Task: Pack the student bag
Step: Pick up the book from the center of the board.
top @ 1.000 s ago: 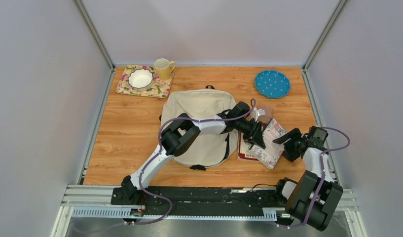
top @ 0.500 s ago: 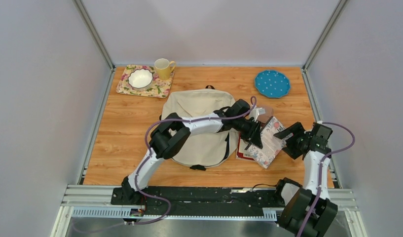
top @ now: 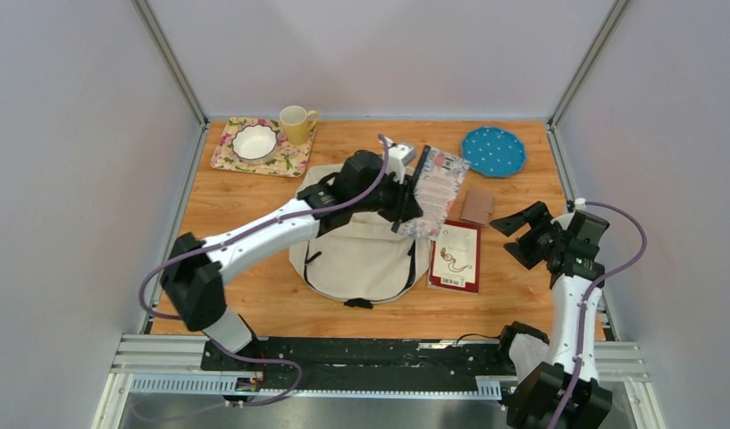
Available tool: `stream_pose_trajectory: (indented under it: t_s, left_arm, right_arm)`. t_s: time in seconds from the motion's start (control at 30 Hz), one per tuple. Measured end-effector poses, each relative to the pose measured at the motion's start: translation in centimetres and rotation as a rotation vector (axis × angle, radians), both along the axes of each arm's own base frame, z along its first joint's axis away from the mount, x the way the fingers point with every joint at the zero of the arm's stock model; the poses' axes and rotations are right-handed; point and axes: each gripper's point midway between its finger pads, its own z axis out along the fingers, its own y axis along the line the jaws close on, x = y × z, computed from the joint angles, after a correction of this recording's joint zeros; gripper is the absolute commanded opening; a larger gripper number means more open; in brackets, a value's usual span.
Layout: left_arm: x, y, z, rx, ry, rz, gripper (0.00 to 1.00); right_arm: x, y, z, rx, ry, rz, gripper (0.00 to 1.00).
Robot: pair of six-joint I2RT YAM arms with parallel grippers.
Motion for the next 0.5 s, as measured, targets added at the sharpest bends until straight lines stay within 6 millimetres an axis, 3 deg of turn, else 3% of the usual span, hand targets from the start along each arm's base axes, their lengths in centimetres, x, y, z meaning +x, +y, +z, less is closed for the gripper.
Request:
stream_pose_trajectory:
  t_s: [0.1, 0.27, 0.5]
  left_arm:
    - [0.4, 4.9, 0.6, 0.045, -0.083, 0.144, 0.00]
    - [0.3, 13.4, 0.8, 0.105, -0.149, 0.357, 0.00]
    - [0.1, 19.4, 1.7, 0.123, -0.212, 0.533, 0.00]
  right_arm:
    - [0.4, 2.8, -0.7, 0.015, 0.031, 0.113, 0.82]
    - [0.3, 9.9, -2.2, 0.000, 0.093, 0.340, 0.83]
    - [1.9, 15.1, -5.1, -0.017, 0.143, 0.414, 0.84]
